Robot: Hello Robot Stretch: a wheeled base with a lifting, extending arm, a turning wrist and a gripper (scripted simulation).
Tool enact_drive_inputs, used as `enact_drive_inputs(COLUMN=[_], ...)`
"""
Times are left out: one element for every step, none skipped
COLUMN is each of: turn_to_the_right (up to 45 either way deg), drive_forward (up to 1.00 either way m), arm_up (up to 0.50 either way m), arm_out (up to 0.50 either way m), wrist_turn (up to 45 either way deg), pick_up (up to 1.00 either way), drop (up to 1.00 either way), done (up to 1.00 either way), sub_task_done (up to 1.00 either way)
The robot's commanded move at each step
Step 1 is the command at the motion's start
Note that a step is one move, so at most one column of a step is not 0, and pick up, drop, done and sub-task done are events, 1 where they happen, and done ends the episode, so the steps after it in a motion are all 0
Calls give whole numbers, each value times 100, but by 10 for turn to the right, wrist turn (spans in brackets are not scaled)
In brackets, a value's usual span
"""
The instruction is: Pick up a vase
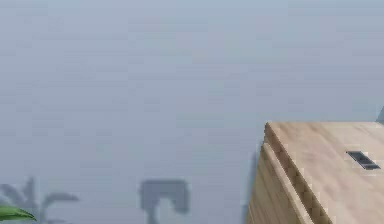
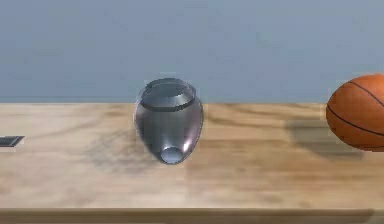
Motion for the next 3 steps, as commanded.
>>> enact_drive_inputs(turn_to_the_right=[0, 0, 0], drive_forward=[0, 0, 0], arm_up=[50, 38, 0], arm_out=[0, 0, 10], wrist_turn=[0, 0, 0], pick_up=[0, 0, 0], drop=[0, 0, 0], done=[0, 0, 0], sub_task_done=[0, 0, 0])
